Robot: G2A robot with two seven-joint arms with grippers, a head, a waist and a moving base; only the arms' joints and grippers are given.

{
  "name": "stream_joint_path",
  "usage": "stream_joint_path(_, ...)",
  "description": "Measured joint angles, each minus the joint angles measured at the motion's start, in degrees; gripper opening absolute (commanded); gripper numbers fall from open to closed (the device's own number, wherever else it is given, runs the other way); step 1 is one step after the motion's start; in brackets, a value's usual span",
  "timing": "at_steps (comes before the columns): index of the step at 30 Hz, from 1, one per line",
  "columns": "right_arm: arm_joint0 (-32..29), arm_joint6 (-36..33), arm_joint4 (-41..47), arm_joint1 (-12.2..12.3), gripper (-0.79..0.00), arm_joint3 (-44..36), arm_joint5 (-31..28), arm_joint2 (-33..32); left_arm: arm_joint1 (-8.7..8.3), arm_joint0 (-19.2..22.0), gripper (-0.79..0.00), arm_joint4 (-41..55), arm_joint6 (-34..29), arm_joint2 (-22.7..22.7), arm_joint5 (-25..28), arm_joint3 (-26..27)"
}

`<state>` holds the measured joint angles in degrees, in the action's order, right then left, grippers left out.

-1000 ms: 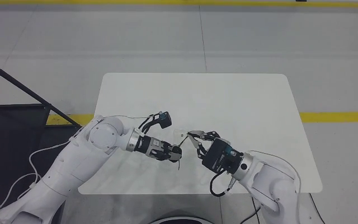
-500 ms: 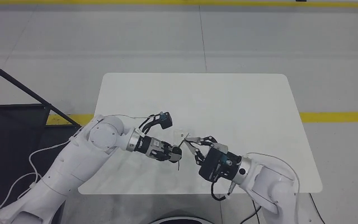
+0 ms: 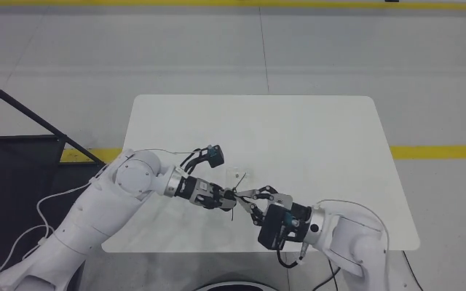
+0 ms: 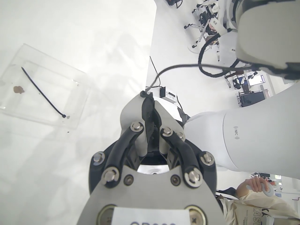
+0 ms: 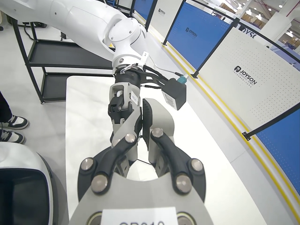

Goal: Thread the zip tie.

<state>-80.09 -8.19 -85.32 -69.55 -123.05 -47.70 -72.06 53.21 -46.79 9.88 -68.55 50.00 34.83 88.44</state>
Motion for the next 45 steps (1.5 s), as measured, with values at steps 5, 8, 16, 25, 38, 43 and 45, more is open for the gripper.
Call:
stream_joint_path(5,0.0,0.6,0.1,0.4,-0.785,0.0,-1.6,-0.3,-0.02,-0.2,-0.785,-0.4,0.2,0.2,-0.3,0.2)
stream_joint_path(8,0.0,0.7,0.0,0.6,-0.785,0.0,-1.7,-0.3,-0.01,-0.2,-0.785,-0.6,0.3,0.2,-0.2,0.3)
stream_joint_path(16,0.4,-0.8,-0.3,1.0,-0.785,0.2,-2.1,0.6,0.00,-0.4,-0.785,-1.6,0.4,0.3,0.0,0.9)
stream_joint_path(25,1.8,-2.7,1.3,1.5,-0.785,0.5,-4.6,1.6,-0.16,-1.2,-0.785,-3.0,2.4,1.2,0.6,1.8)
stream_joint_path(38,2.9,-5.6,2.8,2.1,-0.785,0.8,-3.9,2.9,-0.54,-2.9,-0.785,-6.7,4.5,2.4,1.9,4.3)
stream_joint_path(43,3.1,-6.3,3.2,2.2,-0.785,0.9,-2.6,2.9,-0.66,-3.7,-0.785,-7.7,6.3,3.1,2.0,5.0)
stream_joint_path(45,3.0,-6.2,3.6,2.3,-0.785,0.8,-1.4,2.9,-0.72,-3.9,-0.785,-8.0,6.6,3.3,2.1,5.2)
